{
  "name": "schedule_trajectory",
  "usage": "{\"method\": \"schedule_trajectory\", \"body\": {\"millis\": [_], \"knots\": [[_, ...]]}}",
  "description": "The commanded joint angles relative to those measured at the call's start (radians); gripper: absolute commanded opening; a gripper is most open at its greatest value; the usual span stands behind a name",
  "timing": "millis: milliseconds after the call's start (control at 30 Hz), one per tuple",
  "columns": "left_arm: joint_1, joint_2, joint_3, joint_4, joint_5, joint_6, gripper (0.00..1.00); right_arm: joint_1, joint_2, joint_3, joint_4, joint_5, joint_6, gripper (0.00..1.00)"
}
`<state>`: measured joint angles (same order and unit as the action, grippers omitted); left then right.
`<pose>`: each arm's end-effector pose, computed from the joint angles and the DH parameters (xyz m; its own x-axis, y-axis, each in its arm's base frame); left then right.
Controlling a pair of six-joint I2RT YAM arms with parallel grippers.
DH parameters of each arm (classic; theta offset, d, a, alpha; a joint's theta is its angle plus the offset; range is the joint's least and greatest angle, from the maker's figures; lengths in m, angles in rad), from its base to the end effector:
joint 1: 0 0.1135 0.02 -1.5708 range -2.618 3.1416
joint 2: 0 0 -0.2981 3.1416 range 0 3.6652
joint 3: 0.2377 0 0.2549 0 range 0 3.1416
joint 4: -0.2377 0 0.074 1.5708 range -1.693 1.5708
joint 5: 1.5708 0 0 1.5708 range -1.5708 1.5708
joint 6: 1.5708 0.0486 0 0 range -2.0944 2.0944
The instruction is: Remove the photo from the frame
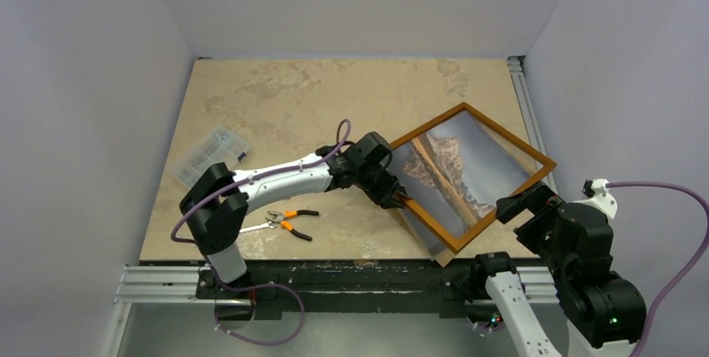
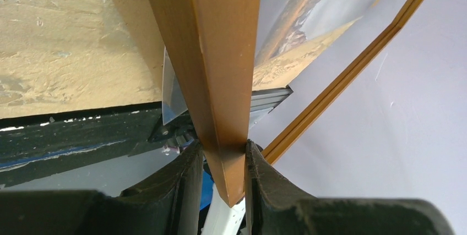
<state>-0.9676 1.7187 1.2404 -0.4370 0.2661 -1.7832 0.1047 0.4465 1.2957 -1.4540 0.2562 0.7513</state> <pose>0.2080 -0.3245 0.2518 -0.7708 -0.5436 0.3323 -0.6263 0.5506 -0.5519 -0.0293 -0.0155 0.3990 -0.3407 0.6281 -0.6995 0.4636 0.7596 0.4562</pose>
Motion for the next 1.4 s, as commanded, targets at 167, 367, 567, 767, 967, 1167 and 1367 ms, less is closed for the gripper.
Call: {"method": "schedule_trajectory", "body": {"millis": [167, 367, 567, 767, 967, 1167, 1367], "knots": [[-0.002, -0.13, 0.043, 0.052, -0.053, 0.098, 0.0, 0.001, 0.019, 0.012, 0.002, -0.015, -0.04, 0.96], [-0.071, -0.139, 0.031, 0.072, -0.252, 0.283, 0.0, 0.0, 0.021, 0.008, 0.023, -0.049, -0.081, 0.97], [-0.118, -0.134, -0.074, 0.248, -0.305, 0.399, 0.0, 0.0, 0.048, -0.064, 0.067, -0.141, -0.156, 0.96], [-0.143, -0.199, 0.076, 0.018, -0.452, 0.52, 0.0, 0.001, 0.029, -0.126, 0.144, -0.253, -0.194, 0.96], [-0.096, -0.176, -0.019, 0.11, -0.292, 0.438, 0.02, 0.0, 0.045, -0.119, 0.141, -0.253, -0.21, 0.96], [-0.059, -0.075, 0.03, -0.085, -0.248, 0.467, 0.81, 0.0, 0.059, -0.082, 0.074, -0.221, -0.248, 0.96], [0.046, -0.137, -0.065, -0.038, -0.208, 0.694, 0.82, 0.001, 0.09, -0.2, 0.16, -0.46, -0.369, 0.93]]}}
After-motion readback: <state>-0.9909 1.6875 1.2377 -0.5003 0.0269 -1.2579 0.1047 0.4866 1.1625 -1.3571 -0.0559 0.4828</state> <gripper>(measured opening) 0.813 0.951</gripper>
